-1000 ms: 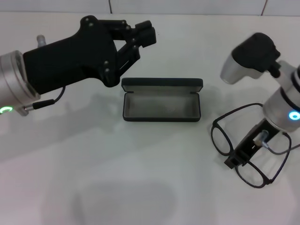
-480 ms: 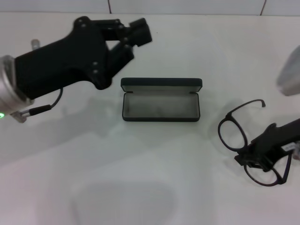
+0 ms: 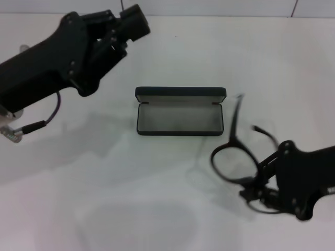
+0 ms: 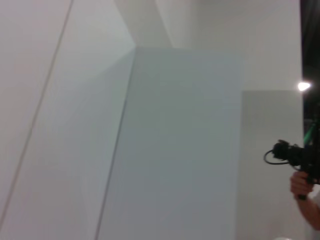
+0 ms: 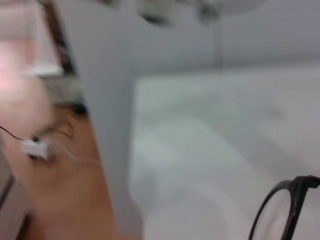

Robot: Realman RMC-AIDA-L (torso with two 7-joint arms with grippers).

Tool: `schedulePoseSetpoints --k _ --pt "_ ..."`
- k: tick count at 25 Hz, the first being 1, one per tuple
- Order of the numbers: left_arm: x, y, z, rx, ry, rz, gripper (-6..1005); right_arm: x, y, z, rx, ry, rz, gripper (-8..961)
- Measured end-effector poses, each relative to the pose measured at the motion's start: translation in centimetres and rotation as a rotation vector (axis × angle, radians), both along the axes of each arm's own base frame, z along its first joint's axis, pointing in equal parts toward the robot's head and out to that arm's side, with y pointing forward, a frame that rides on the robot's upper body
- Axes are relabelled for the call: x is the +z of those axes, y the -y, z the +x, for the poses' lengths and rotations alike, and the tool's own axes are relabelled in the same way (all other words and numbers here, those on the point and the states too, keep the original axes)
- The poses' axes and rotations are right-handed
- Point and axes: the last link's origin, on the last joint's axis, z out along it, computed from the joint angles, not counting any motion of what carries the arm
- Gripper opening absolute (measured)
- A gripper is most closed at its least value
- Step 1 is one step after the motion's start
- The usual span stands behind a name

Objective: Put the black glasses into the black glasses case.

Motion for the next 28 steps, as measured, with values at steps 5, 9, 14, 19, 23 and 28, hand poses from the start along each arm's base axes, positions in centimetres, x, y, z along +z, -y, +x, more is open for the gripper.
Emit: schedulePoseSetpoints --k 5,9,14,19,23,28 --pt "-1.2 0.0 0.7 -0.025 -0.008 -0.071 65 0.2 0.8 -0.8 0.183 -0.153 -0.005 104" --pt "-2.7 -0.8 1.3 -0.037 -0.027 -0.139 65 0.3 0.6 -0.9 0.264 -0.240 0.021 104" --pt "-3.7 -1.3 1.4 -0.041 -0.048 -0.175 65 -0.2 -0.4 -1.1 0.304 -0.311 0.015 104" --pt "-4.9 -1.7 2.2 -0.081 -0.096 -0.217 65 -0.4 -0.9 -1.2 0.314 -0.330 0.002 103" --pt "-5.5 -2.0 2.5 -0.094 -0.118 -0.237 65 -0.4 -0.9 -1.5 0.321 -0.339 0.003 103" --pt "-5.8 -2.1 2.5 -0.097 -0.133 -0.250 65 -0.3 -1.0 -1.8 0.335 -0.359 0.008 103"
